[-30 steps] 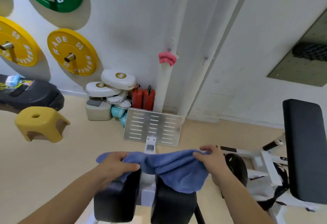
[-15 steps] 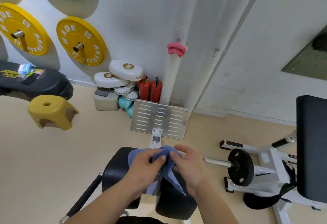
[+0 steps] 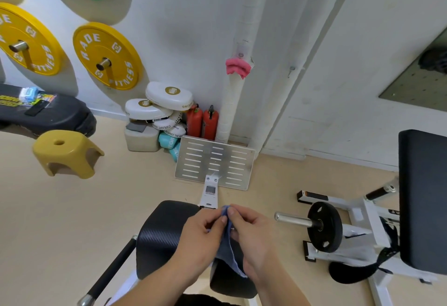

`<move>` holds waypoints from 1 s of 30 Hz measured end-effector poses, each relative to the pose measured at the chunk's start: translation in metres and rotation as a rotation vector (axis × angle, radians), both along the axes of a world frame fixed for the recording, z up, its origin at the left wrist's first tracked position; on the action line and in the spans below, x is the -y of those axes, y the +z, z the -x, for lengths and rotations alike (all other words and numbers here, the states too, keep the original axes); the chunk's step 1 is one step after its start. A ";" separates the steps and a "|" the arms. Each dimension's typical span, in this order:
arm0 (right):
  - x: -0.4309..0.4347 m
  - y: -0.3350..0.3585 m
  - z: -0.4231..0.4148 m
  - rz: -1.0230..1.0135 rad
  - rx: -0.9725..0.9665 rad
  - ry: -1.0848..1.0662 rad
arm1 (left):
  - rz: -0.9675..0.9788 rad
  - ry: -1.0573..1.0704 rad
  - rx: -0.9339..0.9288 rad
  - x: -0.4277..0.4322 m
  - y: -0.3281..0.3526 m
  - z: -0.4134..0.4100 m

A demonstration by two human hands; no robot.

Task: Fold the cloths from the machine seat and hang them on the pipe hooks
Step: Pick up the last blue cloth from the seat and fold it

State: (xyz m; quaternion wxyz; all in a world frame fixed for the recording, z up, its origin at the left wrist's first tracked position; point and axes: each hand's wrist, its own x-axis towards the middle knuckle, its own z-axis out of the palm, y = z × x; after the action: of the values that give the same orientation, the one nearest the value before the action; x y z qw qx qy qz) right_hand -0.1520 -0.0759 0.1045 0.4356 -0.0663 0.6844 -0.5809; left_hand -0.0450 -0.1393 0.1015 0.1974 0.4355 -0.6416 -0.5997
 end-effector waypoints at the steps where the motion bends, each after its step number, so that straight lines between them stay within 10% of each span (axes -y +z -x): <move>1: 0.000 -0.002 -0.002 -0.013 -0.038 0.018 | 0.039 0.009 0.006 -0.001 -0.001 -0.001; 12: -0.001 0.018 -0.004 -0.062 -0.033 0.102 | 0.059 -0.057 0.033 0.021 0.004 -0.010; 21: 0.011 0.092 0.044 0.064 -0.692 0.811 | 0.307 -0.545 -0.064 0.071 0.121 -0.017; 30: 0.008 0.069 0.065 -0.251 -0.808 0.874 | 0.450 -0.276 -0.129 0.094 0.147 -0.026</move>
State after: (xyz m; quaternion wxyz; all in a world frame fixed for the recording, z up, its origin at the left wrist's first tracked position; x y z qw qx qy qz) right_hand -0.2175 -0.0835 0.1739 0.3440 -0.5045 0.7683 -0.1920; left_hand -0.0191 -0.2332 0.2481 0.2463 0.2499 -0.7981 -0.4898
